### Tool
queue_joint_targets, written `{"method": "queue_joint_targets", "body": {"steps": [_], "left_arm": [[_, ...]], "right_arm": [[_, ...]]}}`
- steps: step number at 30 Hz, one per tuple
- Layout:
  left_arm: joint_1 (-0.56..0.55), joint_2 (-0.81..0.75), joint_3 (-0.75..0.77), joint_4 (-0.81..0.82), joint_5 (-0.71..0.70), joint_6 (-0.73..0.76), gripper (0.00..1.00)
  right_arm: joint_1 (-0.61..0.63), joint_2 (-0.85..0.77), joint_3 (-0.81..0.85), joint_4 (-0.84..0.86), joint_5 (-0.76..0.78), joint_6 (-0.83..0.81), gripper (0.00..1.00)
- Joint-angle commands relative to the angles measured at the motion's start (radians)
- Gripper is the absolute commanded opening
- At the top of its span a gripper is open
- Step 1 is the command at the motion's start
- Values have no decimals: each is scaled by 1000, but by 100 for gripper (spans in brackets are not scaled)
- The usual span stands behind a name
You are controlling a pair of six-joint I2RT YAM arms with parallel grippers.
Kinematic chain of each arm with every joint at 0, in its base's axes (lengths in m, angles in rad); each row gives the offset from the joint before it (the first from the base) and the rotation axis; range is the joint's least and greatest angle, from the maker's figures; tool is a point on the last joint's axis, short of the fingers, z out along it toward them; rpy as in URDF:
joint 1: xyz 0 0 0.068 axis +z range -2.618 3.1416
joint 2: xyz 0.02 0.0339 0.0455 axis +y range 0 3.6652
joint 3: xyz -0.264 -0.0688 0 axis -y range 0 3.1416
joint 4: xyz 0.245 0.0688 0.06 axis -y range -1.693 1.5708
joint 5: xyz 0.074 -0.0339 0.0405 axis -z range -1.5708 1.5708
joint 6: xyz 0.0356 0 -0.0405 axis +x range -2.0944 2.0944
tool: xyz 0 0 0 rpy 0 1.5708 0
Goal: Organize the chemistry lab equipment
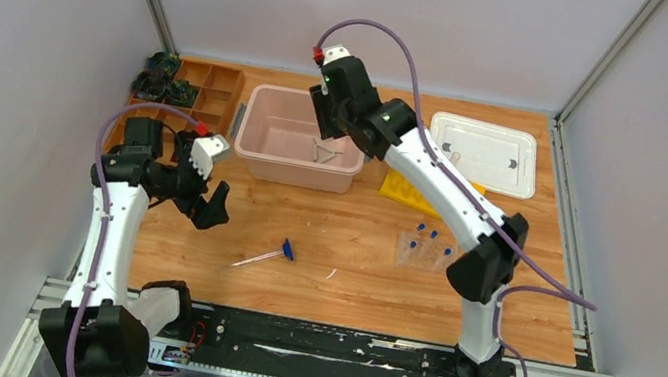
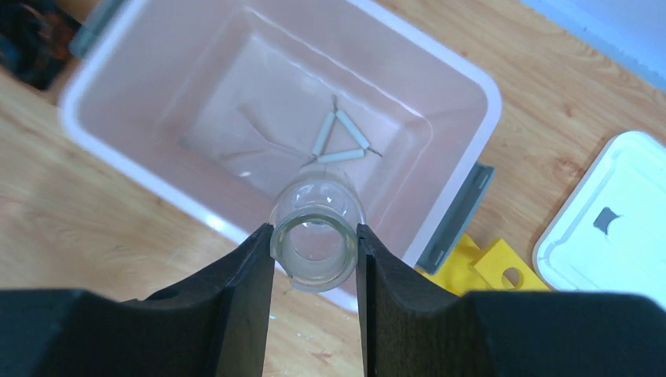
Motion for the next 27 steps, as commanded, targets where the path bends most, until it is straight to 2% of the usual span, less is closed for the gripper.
{"method": "queue_joint_targets", "body": {"steps": [1, 9, 16, 23, 25, 27], "left_arm": [[-10, -27, -23, 0, -33, 52, 100], [-56, -34, -65, -2, -57, 131, 100], [-206, -33, -126, 0, -113, 188, 100], [-377, 61, -163, 15, -148, 216, 100], [-410, 73, -189, 65, -173, 190, 100], [-449, 81, -219, 123, -214, 166, 100]], "right_arm": [[-27, 127, 65, -98, 32, -29, 0], [-29, 242, 42, -80, 38, -36, 0], [-29, 303, -8, -66, 34, -29, 0], [-29, 239, -139, -53, 28, -11, 5], [-29, 220, -167, -52, 21, -10, 10], [-29, 202, -186, -52, 30, -12, 20]]}}
